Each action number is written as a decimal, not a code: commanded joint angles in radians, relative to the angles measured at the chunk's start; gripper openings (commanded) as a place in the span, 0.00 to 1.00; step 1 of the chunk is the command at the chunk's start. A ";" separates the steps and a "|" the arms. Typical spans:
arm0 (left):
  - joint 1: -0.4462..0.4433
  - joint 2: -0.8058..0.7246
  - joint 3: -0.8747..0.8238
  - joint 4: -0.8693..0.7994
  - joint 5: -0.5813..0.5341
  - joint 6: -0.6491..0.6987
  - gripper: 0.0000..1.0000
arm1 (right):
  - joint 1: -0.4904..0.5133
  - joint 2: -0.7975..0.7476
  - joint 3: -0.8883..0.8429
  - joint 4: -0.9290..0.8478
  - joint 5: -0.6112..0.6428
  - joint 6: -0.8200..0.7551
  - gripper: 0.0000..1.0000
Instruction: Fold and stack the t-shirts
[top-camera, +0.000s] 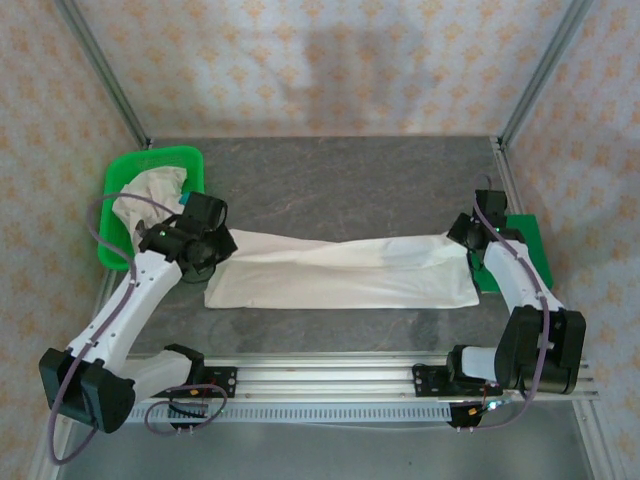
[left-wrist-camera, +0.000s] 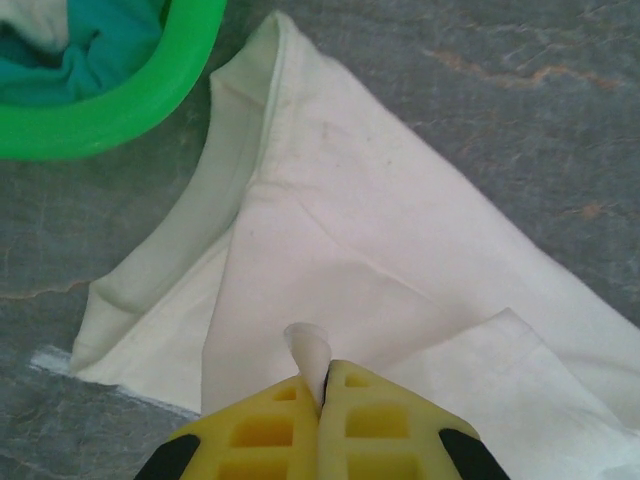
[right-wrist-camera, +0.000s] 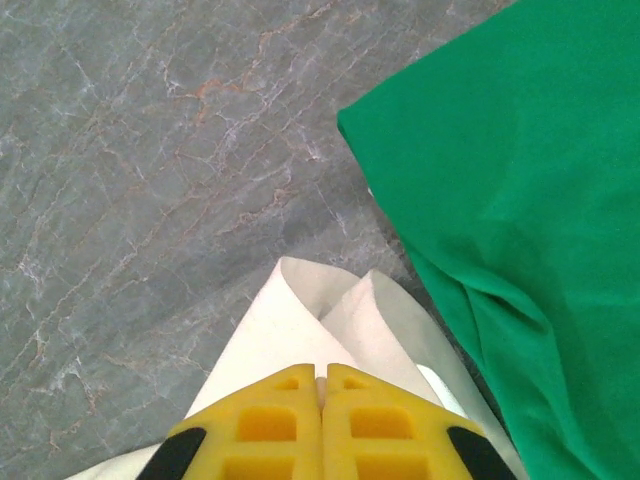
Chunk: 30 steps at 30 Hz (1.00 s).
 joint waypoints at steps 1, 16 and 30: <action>-0.003 -0.025 -0.052 -0.034 -0.032 -0.023 0.00 | 0.001 -0.042 -0.016 -0.032 0.032 0.019 0.00; 0.013 -0.014 -0.117 -0.042 -0.088 -0.009 0.00 | 0.000 -0.178 -0.130 -0.079 0.072 0.104 0.00; 0.015 0.031 -0.233 0.033 -0.074 -0.028 0.00 | 0.000 -0.097 -0.187 -0.057 0.084 0.180 0.00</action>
